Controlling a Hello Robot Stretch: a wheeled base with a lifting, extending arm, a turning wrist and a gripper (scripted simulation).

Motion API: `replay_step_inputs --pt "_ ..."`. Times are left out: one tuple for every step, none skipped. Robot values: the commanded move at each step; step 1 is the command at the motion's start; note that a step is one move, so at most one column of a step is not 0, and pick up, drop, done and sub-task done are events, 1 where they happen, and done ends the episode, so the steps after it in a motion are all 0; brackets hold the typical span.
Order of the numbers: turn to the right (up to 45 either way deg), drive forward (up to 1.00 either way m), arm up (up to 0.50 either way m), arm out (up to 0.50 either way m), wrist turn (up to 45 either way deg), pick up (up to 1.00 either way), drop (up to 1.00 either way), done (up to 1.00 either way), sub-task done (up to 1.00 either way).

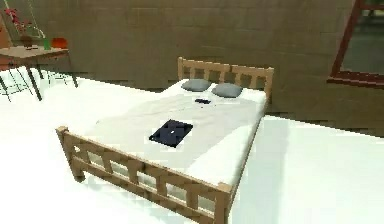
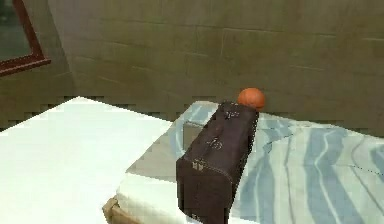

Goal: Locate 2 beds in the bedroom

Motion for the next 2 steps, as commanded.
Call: replay_step_inputs --pt "0.0 0.0 0.0 0.0 0.0 0.0 0.0 0.0 1.0" --pt "45.0 0.0 0.0 0.0 0.0 0.0 0.0 0.0 0.0"
